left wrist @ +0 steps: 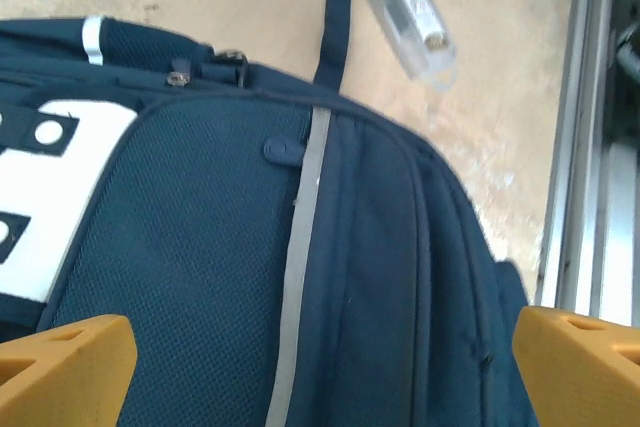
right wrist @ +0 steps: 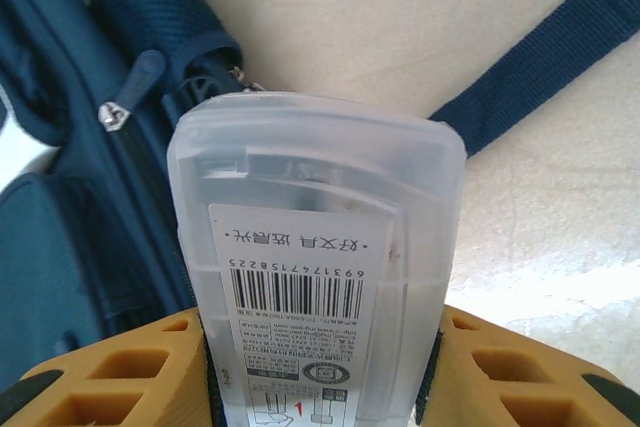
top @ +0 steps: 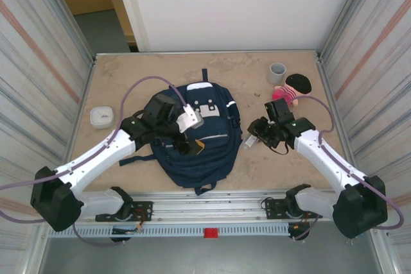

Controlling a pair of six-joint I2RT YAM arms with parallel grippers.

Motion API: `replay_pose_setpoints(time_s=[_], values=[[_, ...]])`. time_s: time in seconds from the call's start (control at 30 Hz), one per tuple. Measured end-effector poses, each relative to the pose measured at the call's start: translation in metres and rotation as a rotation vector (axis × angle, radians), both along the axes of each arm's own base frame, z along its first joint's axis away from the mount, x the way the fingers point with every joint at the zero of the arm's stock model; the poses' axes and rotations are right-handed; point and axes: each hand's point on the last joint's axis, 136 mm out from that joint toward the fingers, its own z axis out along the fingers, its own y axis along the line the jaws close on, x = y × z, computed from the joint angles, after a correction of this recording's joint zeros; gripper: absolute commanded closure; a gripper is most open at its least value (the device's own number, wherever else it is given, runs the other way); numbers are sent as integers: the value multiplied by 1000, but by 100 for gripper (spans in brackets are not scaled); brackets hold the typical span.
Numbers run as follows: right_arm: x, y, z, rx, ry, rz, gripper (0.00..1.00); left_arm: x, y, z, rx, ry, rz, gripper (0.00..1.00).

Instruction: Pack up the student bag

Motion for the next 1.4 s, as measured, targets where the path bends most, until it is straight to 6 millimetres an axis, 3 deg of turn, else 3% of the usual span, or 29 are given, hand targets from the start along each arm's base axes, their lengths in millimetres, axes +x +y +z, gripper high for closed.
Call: replay_pose_setpoints(time_s=[0.23,0.4,0.53,0.6,0.7,0.83,0.93,1.2,1.4], values=[[0,2,-2,30,10,4,58,-10,4,-22,97,-19,-112,2],[2,7,-6,45,23,17,58,-9,-2,-41,185,-56,-146,8],[4,11,-10,53,33,27,58,7,0,-64,308,-73,-92,26],[5,11,-11,56,35,29,58,16,4,-66,339,-85,-48,38],[5,11,-11,58,35,35,58,25,6,-57,337,-125,12,53],[5,9,-10,66,36,31,58,35,5,-31,265,-176,96,84],[5,5,-2,87,20,20,57,40,0,-11,179,-179,158,98],[2,-2,36,237,-56,6,57,53,-27,17,21,-51,337,100],[-10,-1,46,320,0,47,57,71,-54,26,-83,47,469,100]])
